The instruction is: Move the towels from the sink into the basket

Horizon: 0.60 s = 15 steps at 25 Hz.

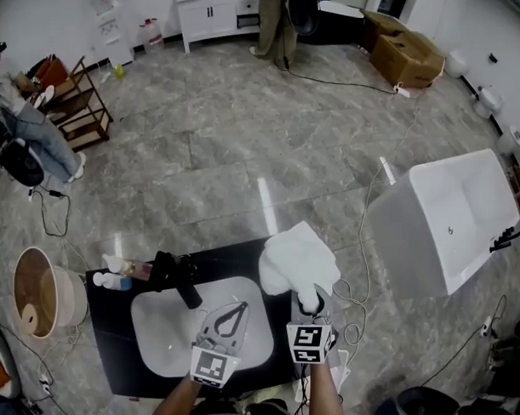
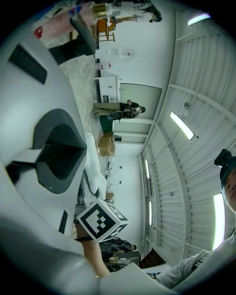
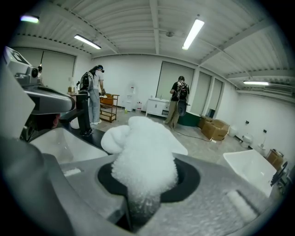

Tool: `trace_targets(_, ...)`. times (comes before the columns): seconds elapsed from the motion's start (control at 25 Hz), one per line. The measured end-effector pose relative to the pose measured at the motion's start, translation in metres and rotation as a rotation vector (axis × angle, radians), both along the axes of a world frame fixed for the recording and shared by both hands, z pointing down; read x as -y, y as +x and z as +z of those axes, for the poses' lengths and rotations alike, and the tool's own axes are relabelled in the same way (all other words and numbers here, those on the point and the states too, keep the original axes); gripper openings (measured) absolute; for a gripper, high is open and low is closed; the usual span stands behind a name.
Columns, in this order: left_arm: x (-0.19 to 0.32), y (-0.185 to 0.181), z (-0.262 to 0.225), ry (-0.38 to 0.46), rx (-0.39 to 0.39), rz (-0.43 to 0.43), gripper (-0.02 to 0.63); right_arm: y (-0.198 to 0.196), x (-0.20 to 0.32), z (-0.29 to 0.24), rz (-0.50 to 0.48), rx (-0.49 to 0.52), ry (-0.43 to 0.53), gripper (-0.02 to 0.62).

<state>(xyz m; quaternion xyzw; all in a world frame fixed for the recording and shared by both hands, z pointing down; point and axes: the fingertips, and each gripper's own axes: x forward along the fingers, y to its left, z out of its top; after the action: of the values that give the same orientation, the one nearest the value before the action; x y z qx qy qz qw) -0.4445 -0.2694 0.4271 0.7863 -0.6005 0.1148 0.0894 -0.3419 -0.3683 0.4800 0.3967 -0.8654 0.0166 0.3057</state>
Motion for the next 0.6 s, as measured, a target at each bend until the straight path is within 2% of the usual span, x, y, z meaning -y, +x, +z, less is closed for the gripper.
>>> trace_targets(0.36,-0.022,0.049,-0.06,0.093,0.022,0.058,0.008,0.059,-0.041,-0.082,0.055,0.03,0.117,0.13)
trace_targets(0.52,-0.034,0.075,-0.091,0.102,-0.037,0.072,0.008,0.091,-0.069,-0.114,0.107,0.039,0.145,0.13)
trace_targets(0.6,-0.04,0.09,-0.095,0.126,-0.013,0.116,0.009,0.111,-0.083,-0.124,0.141,0.038,0.167,0.13)
